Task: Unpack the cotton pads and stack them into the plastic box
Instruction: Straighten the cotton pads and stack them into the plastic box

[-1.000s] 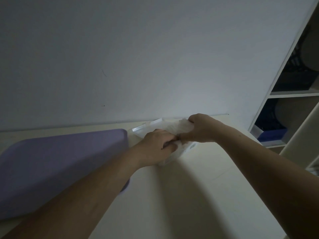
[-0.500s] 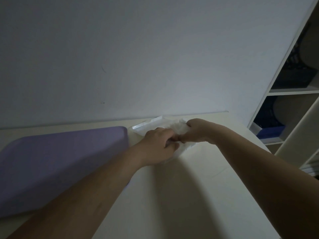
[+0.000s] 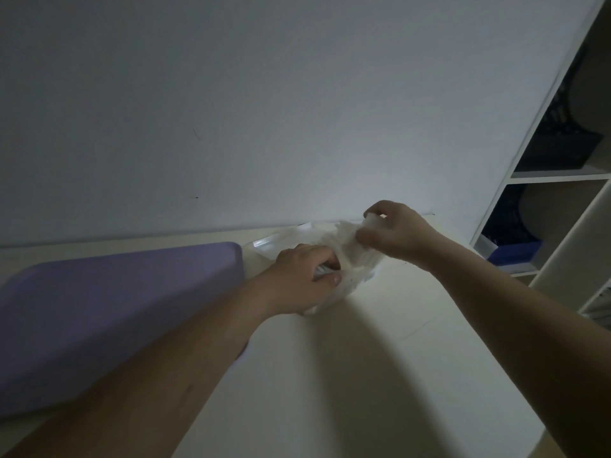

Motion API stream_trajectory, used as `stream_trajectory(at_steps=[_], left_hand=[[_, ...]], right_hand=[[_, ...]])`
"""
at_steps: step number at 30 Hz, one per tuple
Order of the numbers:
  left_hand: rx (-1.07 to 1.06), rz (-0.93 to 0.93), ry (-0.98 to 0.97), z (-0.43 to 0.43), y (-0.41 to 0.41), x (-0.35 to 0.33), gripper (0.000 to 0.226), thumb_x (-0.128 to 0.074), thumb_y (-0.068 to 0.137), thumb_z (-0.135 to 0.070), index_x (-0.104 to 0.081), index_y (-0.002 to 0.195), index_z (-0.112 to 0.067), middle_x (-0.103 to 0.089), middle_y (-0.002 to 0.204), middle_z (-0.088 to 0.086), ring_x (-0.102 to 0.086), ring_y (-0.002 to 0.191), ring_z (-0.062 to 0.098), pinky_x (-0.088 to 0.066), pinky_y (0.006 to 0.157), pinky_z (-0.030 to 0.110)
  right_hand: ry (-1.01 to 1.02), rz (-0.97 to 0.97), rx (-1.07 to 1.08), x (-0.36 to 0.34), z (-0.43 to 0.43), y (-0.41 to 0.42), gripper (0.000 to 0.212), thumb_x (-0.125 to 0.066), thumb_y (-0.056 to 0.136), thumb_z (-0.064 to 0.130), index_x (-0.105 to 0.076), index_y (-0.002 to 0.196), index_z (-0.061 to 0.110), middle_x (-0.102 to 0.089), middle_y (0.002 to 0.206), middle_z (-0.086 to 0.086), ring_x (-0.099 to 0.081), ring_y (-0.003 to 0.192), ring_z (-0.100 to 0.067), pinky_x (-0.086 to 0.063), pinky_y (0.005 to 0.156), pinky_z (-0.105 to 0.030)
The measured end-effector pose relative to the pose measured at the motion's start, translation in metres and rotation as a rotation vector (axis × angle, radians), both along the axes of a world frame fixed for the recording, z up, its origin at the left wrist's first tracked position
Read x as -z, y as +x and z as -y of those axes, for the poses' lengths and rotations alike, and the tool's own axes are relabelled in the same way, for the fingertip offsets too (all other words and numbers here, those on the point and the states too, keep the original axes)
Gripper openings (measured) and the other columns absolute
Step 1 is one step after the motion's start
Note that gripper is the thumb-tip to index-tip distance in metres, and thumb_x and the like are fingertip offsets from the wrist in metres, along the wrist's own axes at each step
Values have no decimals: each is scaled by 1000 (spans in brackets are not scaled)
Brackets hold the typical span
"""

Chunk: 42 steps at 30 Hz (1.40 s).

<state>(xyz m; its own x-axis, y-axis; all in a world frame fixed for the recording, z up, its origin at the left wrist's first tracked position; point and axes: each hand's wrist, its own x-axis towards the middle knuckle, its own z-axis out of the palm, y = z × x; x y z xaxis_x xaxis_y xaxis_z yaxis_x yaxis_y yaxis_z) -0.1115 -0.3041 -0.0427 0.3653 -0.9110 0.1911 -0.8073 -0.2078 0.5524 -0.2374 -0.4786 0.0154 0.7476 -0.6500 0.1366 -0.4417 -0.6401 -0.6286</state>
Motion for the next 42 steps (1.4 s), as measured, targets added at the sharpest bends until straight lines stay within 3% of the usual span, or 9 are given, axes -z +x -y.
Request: stream_trajectory(at_steps=[6, 9, 13, 19, 23, 27, 33, 38, 42], left_hand=[[-61, -269, -66, 4, 0, -13, 11, -62, 96, -31, -73, 95, -27, -72, 102, -8, -70, 97, 17, -56, 95, 44], [-133, -28, -96, 20, 4, -36, 17, -57, 100, -27, -73, 104, -20, -65, 111, -2, -66, 102, 20, -54, 93, 39], [-5, 360, 149, 53, -2, -56, 40, -54, 97, -20, -59, 137, -16, -50, 148, 2, -54, 127, 27, -49, 103, 42], [11, 402, 245, 77, 1, -40, 22, -55, 95, -21, -71, 109, -27, -64, 114, -4, -64, 99, 23, -55, 87, 37], [-38, 279, 171, 81, 7, -33, 19, -58, 99, -25, -72, 111, -19, -61, 105, -6, -63, 95, 21, -50, 84, 31], [-56, 224, 194, 78, 11, -34, 19, -62, 93, -29, -69, 102, -14, -71, 96, 2, -68, 89, 24, -56, 77, 36], [-146, -2, -28, 50, 12, -48, 5, -68, 81, -24, -70, 81, -19, -72, 85, -3, -68, 79, 20, -60, 74, 42], [-180, -249, -71, 41, 0, -42, 11, -61, 76, -13, -71, 79, -13, -75, 78, 11, -77, 76, 30, -65, 68, 49], [-121, -187, -69, 40, -7, -40, 8, -63, 80, -20, -70, 85, -20, -74, 85, 2, -72, 74, 24, -63, 69, 43]], right_hand=[[205, 248, 183, 3, 0, 2, 49, -63, 69, 42, -67, 95, 1, -65, 81, -6, -58, 72, -25, -47, 66, -39], [291, 324, 234, 8, -2, 6, 49, -59, 70, 47, -62, 88, 2, -61, 78, -2, -59, 71, -24, -51, 64, -38], [336, 422, 319, 12, -1, 2, 45, -54, 75, 52, -59, 96, 12, -67, 91, 0, -68, 81, -24, -60, 68, -41], [399, 447, 330, 14, 5, -9, 32, -59, 88, 40, -59, 106, 14, -67, 107, -4, -70, 93, -26, -63, 78, -50], [403, 431, 256, 15, 3, -11, 47, -60, 73, 46, -64, 109, 16, -70, 109, -3, -72, 95, -24, -63, 72, -44], [382, 309, 137, 17, 5, -9, 42, -64, 85, 37, -63, 116, 8, -69, 107, -6, -63, 84, -20, -53, 64, -36], [245, 241, 58, 12, -2, -12, 79, -61, 86, 51, -41, 154, 16, -57, 138, 4, -58, 125, -19, -51, 107, -42], [347, 178, -39, 4, -10, -9, 56, -77, 88, 39, -54, 130, 10, -68, 120, -12, -71, 107, -21, -61, 90, -49], [428, 201, -14, -2, -7, -15, 82, -83, 85, 26, -40, 153, 11, -62, 126, -1, -68, 107, -19, -65, 76, -37]])
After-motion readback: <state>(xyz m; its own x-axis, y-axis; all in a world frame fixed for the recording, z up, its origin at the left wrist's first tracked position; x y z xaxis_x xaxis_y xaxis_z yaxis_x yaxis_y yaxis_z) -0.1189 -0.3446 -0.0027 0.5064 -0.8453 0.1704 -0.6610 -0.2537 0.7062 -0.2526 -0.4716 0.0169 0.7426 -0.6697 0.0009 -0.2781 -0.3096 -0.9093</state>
